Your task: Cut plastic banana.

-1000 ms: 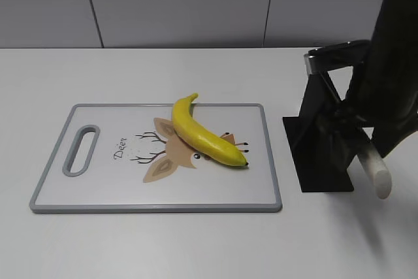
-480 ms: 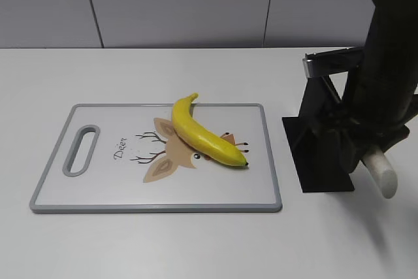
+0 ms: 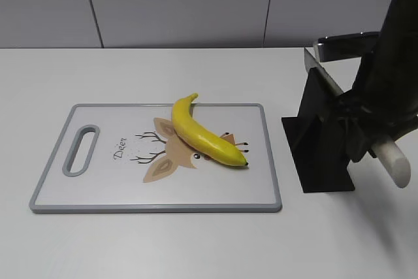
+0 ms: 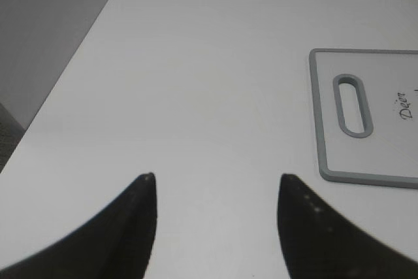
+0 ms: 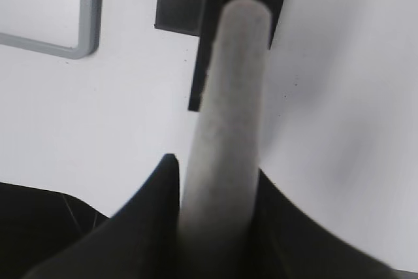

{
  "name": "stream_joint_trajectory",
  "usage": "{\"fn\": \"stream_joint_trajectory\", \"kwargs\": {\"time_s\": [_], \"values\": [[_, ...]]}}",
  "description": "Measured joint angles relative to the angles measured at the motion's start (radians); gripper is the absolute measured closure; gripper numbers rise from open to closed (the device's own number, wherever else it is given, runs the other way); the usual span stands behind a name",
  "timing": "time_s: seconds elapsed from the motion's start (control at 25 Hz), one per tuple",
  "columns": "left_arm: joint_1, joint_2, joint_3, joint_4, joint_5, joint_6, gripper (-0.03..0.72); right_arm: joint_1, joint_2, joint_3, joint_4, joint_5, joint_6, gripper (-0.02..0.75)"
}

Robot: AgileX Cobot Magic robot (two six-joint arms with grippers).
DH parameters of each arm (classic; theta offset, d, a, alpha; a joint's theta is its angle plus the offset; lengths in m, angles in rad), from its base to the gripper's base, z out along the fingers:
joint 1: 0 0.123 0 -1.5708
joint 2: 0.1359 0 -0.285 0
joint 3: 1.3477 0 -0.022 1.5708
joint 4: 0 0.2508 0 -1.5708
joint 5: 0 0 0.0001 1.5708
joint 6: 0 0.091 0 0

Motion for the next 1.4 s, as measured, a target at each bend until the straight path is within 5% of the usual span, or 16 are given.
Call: {"fn": "stream_joint_trajectory", "kwargs": {"time_s": [0.52,0.92,1.2,1.4], "values": [[0.000,0.000,0.000,0.001,0.000,0.000,0.115,0.002,-0.185,-0.007,-0.010,-0.020,-0.035,0.559],[0.000,0.016,-0.001,0.002,-0.004,0.012,0.115,0.002,-0.217,-0.086,0.004,-0.064,-0.244,0.559],[-0.022,0.162,-0.045,-0.064,-0.063,0.116,0.115,0.001,-0.217,-0.114,0.117,-0.128,-0.520,0.559],[-0.106,0.260,-0.091,-0.081,-0.087,0.182,0.115,-0.048,-0.217,-0.114,0.328,-0.128,-0.732,0.559]]}}
